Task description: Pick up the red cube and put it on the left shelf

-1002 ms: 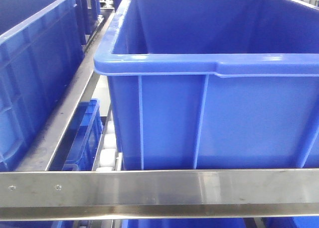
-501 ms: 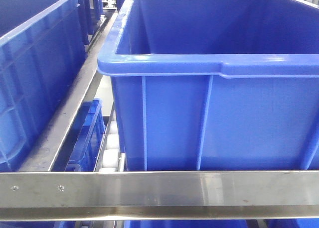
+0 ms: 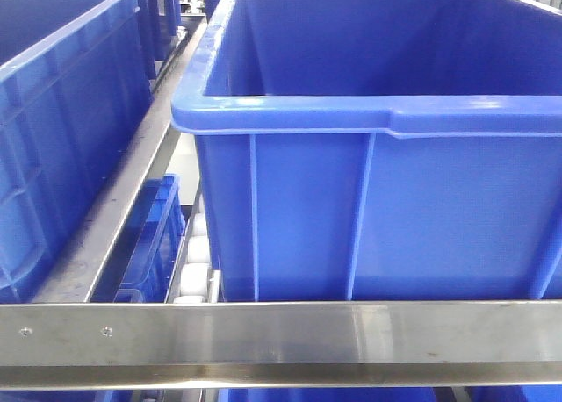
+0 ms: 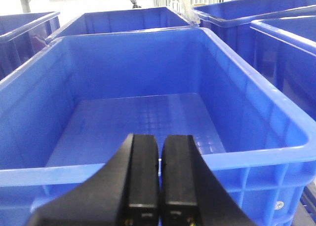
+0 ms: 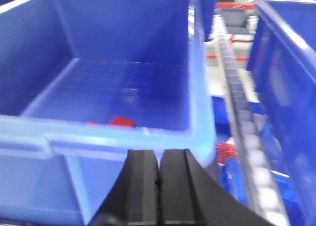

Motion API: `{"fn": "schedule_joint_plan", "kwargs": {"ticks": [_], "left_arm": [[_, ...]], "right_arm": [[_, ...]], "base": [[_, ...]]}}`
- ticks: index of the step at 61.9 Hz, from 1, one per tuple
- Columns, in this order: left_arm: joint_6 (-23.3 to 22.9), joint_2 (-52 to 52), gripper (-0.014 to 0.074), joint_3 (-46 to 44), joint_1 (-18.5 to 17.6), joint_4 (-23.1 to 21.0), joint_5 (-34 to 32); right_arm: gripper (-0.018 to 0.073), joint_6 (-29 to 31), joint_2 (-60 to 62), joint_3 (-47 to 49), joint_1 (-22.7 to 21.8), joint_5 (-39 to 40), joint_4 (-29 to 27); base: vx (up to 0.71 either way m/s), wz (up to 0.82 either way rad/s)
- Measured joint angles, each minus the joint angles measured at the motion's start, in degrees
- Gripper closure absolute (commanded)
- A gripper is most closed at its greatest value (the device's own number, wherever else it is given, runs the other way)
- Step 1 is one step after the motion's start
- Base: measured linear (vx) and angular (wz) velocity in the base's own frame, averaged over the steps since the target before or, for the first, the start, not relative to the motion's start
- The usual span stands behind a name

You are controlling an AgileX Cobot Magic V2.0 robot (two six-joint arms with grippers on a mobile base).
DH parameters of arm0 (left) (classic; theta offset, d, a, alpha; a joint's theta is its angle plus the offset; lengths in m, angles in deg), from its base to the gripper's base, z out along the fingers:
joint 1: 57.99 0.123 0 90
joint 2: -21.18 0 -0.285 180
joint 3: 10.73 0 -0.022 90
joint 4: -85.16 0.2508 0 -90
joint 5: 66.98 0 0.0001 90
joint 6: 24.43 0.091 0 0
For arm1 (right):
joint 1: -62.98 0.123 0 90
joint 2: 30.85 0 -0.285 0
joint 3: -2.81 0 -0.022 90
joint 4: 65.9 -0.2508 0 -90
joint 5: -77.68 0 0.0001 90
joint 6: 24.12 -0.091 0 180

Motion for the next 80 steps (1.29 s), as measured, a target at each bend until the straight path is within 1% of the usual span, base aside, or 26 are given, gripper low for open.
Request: {"fn": "schedule_joint_plan", "kwargs": {"ticks": [9,17,50,56,67,80], "left_arm": [[0.0,0.0,0.0491,0.0,0.0,0.0,0.0],[0.0,0.0,0.0491,0.0,0.0,0.0,0.0],[0.0,0.0,0.0491,0.0,0.0,0.0,0.0],[0.0,0.0,0.0491,0.0,0.0,0.0,0.0],[0.0,0.0,0.0491,0.0,0.0,0.0,0.0],[0.0,0.0,0.0491,0.0,0.0,0.0,0.0]], "right_arm": [[0.0502,0.0,1.28,-3.72,-2.04,0.38,0.0],[0.0502,0.0,1.28,-4.06,-2.68,0.38,0.0],[0.0502,-0.09,1.28,-4.06,-2.66,0.06,0.0],[0.0502,0.2,1.28,-4.06,-2.66,0.06,-0.63],[0.0502,2.89,1.28,-4.06,-2.66,0.06,-3.49],[0.0502,3.53,1.28,-4.06,-2.66,0.06,-3.99]], "base": [[0.0,0.0],[0.0,0.0],[0.0,0.0],[0.04,0.22],[0.0,0.02],[0.0,0.0]]}}
